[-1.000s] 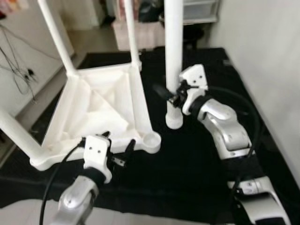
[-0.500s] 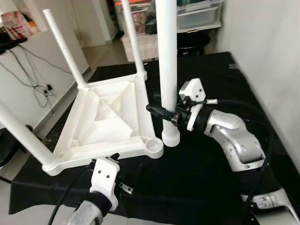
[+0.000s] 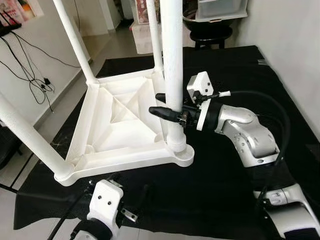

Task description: Building children table

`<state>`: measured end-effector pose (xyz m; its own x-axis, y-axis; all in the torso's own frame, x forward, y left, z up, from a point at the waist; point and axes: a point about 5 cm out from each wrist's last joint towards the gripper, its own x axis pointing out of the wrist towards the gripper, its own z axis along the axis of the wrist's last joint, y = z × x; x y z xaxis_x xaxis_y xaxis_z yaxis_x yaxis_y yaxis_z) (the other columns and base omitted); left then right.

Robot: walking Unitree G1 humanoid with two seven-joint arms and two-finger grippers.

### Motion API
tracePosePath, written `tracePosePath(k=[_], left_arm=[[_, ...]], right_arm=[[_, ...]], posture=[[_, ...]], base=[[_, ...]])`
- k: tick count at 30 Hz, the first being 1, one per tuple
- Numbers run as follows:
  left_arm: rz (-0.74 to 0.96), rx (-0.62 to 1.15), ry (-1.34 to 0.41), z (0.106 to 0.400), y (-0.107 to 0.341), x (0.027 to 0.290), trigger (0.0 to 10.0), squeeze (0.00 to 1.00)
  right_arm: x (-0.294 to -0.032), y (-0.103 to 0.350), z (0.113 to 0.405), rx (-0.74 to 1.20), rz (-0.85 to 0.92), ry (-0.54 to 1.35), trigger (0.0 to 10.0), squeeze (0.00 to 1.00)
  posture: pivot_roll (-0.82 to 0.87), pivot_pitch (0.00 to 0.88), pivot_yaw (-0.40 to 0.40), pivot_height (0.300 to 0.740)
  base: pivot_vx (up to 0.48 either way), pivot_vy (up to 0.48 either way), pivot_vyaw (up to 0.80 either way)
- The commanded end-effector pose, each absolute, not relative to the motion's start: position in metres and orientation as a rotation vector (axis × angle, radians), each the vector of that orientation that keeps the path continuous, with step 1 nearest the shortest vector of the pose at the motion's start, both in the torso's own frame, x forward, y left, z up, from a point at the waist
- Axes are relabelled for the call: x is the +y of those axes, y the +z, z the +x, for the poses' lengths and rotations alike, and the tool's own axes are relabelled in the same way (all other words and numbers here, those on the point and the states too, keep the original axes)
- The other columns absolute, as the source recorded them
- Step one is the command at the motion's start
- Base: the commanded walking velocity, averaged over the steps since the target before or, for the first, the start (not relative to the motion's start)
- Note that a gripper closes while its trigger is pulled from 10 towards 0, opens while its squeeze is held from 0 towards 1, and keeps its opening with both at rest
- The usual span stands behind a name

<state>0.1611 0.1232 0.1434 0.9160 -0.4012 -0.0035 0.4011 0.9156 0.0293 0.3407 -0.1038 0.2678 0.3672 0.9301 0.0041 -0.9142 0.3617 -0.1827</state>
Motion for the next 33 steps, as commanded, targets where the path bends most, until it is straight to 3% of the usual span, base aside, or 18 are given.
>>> tracePosePath(k=[1,13,29,33], left_arm=[[-0.006,0.005,-0.473,0.154,0.146,0.120,10.0,0.00],[-0.059,-0.029,-0.547,0.136,0.160,0.114,10.0,0.00],[-0.044,-0.035,-0.541,0.132,0.164,0.116,10.0,0.00],[-0.039,-0.045,-0.544,0.129,0.171,0.118,10.0,0.00]], right_arm=[[-0.099,0.270,0.341,-0.083,-0.139,1.269,10.0,0.00],[-0.099,0.295,0.327,-0.204,-0.046,1.633,10.0,0.00],[-0.102,0.300,0.331,-0.231,-0.091,1.674,10.0,0.00],[-0.121,0.312,0.329,-0.190,-0.206,1.753,10.0,0.00]], posture=[[-0.04,0.231,0.104,0.740],[-0.01,0.286,0.112,0.740],[0.00,0.304,0.126,0.740],[0.01,0.335,0.141,0.740]], base=[[0.000,0.000,0.00],[0.000,0.000,0.00],[0.000,0.000,0.00],[0.000,0.000,0.00]])
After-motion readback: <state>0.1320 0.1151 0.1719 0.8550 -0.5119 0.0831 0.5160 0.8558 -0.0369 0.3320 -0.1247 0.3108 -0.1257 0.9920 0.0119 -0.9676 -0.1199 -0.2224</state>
